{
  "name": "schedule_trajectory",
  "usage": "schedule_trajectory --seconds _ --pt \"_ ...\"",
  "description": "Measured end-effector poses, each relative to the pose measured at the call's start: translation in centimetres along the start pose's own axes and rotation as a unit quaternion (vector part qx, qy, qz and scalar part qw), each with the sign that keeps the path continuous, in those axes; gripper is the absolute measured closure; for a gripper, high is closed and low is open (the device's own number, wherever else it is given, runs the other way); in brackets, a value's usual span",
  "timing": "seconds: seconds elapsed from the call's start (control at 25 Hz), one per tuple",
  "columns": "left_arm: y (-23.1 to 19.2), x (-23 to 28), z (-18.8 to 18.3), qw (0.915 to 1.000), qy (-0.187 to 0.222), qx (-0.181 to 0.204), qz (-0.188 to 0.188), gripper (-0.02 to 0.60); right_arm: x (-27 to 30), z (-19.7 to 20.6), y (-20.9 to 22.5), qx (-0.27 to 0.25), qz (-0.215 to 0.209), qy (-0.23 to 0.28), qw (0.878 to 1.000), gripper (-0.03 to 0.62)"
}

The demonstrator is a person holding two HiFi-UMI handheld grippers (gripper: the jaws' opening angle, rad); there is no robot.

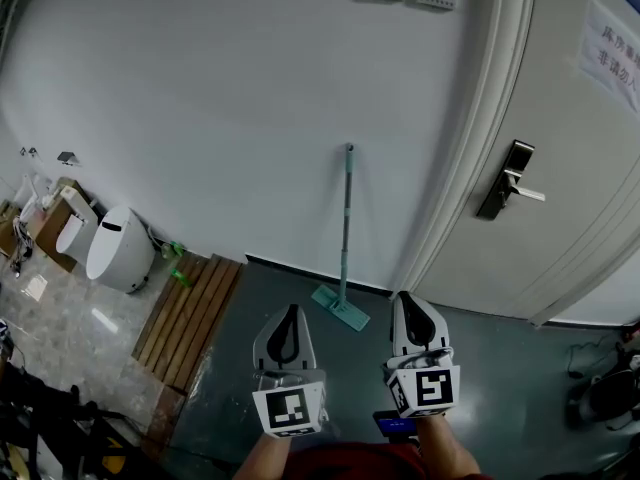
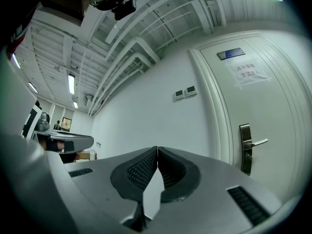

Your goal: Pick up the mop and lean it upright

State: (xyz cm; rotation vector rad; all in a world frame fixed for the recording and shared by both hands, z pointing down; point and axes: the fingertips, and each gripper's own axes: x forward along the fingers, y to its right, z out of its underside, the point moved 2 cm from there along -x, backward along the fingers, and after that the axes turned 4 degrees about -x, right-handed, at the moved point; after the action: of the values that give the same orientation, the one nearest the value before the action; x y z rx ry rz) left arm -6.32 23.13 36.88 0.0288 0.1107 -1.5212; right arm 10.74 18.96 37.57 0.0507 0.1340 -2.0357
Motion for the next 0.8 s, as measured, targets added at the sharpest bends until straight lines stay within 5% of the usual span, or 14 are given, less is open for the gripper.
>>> schedule_trajectory --seconds 0.44,0.8 --pt "-7.9 6.2 0.0 0.9994 -0.001 -0.003 0.034 0.568 8.3 0.4 -3.8 -0.011 0.034 -0.005 0.999 0.576" --pt "-8.9 9.5 1.1 0.9985 -0.01 -0.016 0.052 0.568 11.0 1.1 -4.0 -0.013 0.048 -0.011 0.999 0.576"
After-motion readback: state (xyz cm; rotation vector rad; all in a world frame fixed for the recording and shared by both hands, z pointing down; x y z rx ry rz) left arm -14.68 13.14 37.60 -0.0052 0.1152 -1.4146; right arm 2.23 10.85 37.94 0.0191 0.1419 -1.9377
